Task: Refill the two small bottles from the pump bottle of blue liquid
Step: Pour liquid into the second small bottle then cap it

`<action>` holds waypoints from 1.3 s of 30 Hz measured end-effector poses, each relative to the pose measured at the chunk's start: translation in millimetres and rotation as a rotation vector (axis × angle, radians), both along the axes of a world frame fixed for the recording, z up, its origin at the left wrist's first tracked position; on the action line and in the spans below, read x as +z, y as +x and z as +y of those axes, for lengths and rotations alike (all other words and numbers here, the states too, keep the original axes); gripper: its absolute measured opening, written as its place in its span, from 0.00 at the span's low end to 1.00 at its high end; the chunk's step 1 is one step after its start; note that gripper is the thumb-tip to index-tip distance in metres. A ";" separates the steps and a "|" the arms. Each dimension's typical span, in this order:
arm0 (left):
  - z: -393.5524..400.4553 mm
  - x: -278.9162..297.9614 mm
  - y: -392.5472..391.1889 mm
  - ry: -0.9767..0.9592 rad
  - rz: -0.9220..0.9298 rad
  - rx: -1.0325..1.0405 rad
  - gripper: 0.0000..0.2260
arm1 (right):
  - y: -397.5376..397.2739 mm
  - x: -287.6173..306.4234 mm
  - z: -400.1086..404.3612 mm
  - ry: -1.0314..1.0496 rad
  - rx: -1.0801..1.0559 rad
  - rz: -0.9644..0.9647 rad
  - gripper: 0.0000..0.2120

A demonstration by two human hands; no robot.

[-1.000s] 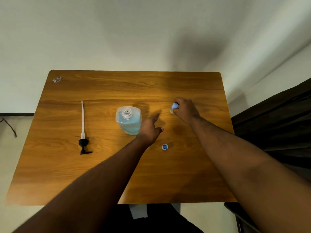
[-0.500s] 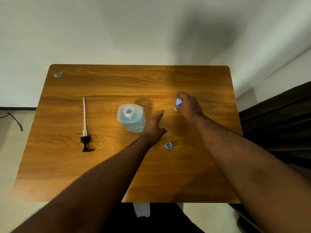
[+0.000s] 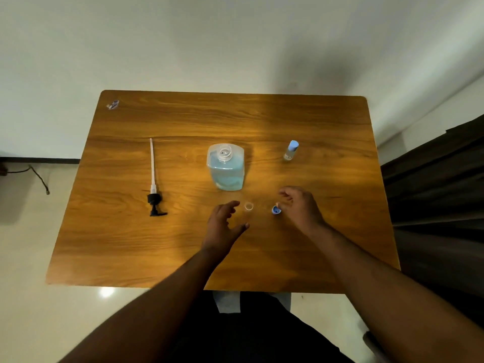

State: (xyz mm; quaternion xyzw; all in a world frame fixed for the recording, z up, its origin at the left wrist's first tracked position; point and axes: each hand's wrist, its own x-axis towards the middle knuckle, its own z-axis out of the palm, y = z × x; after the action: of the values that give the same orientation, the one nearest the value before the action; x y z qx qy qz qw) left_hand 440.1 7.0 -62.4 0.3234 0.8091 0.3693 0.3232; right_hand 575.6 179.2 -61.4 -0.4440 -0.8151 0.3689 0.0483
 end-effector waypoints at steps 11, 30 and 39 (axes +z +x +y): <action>43.0 -31.6 13.8 0.038 -0.083 0.105 0.21 | -20.5 -3.8 -8.7 -0.020 0.126 0.009 0.15; -44.8 39.5 -90.8 0.302 -0.165 0.371 0.13 | -116.9 17.5 -30.9 -0.441 -0.168 0.462 0.44; -56.7 81.2 -130.6 0.355 -0.346 0.279 0.18 | -130.0 37.2 -56.9 -0.253 -0.154 0.415 0.39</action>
State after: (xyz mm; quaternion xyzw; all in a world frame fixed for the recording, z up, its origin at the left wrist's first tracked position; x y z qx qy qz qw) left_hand 309.5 -49.7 18.8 0.1928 0.7012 0.5959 0.3407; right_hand 445.5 122.3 -24.2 -0.4221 -0.6988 0.5464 0.1867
